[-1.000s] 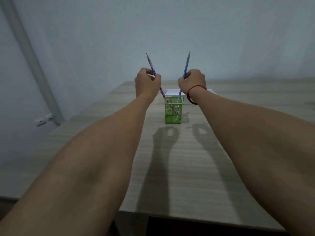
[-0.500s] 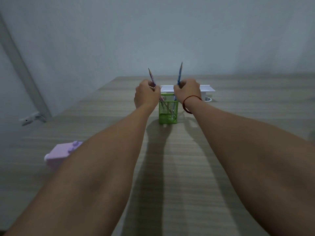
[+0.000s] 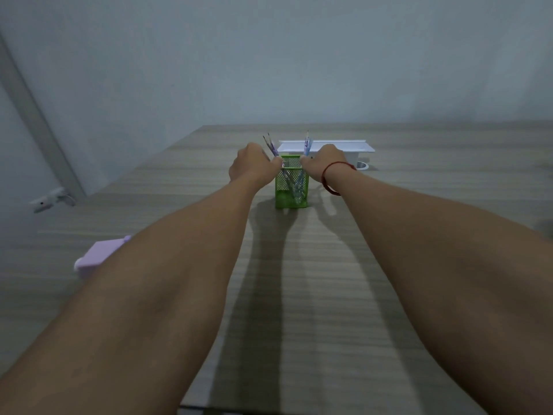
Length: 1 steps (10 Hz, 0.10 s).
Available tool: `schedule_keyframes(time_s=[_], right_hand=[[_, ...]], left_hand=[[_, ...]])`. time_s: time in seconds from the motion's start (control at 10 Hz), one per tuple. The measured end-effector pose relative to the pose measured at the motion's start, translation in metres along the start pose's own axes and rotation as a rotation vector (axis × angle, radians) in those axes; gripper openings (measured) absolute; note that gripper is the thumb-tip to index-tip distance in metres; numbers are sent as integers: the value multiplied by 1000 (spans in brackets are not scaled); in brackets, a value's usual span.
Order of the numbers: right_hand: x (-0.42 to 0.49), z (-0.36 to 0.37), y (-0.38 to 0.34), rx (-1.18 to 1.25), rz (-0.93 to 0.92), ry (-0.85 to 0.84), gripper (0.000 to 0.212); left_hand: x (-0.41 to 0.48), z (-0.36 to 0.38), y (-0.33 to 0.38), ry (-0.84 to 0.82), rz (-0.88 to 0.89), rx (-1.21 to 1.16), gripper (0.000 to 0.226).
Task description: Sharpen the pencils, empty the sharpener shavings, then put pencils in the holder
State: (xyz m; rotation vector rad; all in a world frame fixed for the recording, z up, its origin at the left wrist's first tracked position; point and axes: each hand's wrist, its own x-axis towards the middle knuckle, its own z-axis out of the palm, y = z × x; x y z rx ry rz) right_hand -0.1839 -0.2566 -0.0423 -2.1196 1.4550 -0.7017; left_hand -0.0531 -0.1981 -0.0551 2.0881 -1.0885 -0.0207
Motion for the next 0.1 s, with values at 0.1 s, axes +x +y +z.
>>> schedule_keyframes(time_s=[0.1], right_hand=[[-21,-17,-10,-10,-4,35,40]], left_hand=[[-11,-16,4,10,-17,-8,40]])
